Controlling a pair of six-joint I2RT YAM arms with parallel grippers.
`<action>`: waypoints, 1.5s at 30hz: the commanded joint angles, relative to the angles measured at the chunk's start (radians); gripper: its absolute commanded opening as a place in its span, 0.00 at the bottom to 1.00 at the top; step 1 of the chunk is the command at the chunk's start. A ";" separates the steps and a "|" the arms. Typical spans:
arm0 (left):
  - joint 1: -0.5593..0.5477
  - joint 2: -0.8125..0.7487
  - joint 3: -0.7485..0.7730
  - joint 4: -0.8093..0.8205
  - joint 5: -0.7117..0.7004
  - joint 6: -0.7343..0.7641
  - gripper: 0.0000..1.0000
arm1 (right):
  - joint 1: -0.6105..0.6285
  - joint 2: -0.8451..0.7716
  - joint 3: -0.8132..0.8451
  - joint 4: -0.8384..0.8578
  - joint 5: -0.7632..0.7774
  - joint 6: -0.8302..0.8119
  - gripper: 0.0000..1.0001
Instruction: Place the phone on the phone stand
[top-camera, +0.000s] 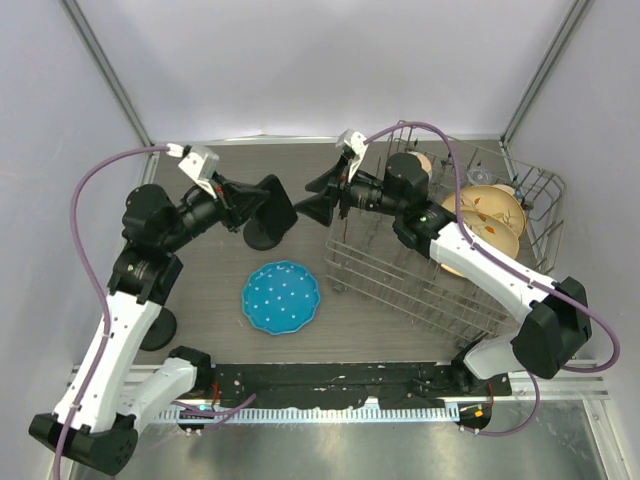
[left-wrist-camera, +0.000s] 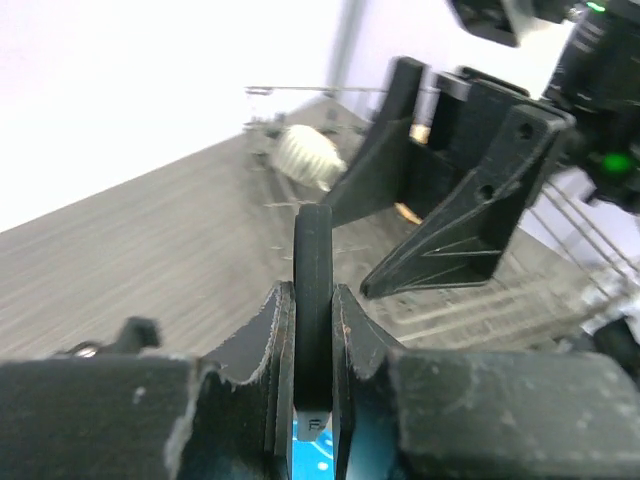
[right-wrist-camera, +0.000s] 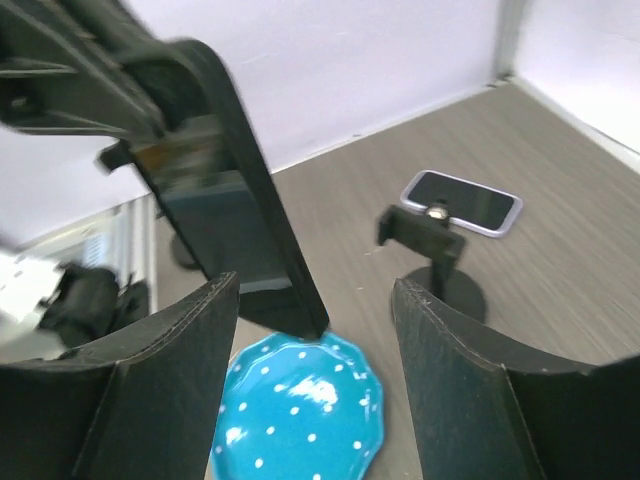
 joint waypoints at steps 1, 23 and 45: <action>0.023 -0.110 -0.010 0.027 -0.405 0.064 0.00 | -0.003 0.001 0.031 0.027 0.330 0.057 0.68; 0.052 -0.233 -0.133 0.150 -0.682 0.048 0.00 | 0.178 0.390 0.252 -0.022 0.728 0.039 0.45; 0.052 -0.202 -0.129 0.153 -0.625 0.018 0.00 | 0.202 0.485 0.306 -0.033 0.728 -0.010 0.38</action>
